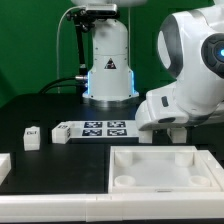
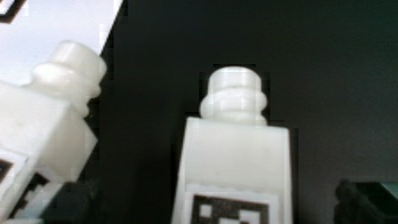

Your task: Assemble one leg

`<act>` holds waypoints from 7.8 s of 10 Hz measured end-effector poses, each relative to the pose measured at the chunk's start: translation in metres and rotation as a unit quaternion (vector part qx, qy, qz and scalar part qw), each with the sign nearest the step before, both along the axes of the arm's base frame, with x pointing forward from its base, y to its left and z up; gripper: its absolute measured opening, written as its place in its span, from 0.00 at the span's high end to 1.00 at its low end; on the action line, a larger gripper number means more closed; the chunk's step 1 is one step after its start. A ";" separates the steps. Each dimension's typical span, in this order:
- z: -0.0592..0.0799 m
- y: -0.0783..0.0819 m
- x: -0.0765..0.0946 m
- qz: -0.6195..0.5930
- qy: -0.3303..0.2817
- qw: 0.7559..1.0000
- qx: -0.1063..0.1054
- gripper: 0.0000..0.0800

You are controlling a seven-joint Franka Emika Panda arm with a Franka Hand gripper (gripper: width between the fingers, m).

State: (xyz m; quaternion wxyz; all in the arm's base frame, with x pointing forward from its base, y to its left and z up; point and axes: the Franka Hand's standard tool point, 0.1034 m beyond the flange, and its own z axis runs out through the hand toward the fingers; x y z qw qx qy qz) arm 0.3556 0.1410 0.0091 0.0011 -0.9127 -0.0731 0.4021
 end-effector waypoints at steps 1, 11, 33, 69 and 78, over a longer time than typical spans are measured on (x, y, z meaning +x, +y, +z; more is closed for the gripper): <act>0.001 0.002 0.000 0.002 -0.001 1.000 0.000 0.19; 0.012 0.004 0.011 0.006 -0.005 1.000 0.006 0.64; 0.100 -0.034 0.099 0.001 -0.450 0.891 0.068 0.64; 0.070 -0.027 0.254 0.033 -0.644 0.757 0.108 0.64; 0.059 -0.026 0.251 0.032 -0.641 0.759 0.109 0.63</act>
Offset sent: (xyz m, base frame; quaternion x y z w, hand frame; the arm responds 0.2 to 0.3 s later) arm 0.0086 0.0065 0.0019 -0.0090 0.0062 0.0086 0.9999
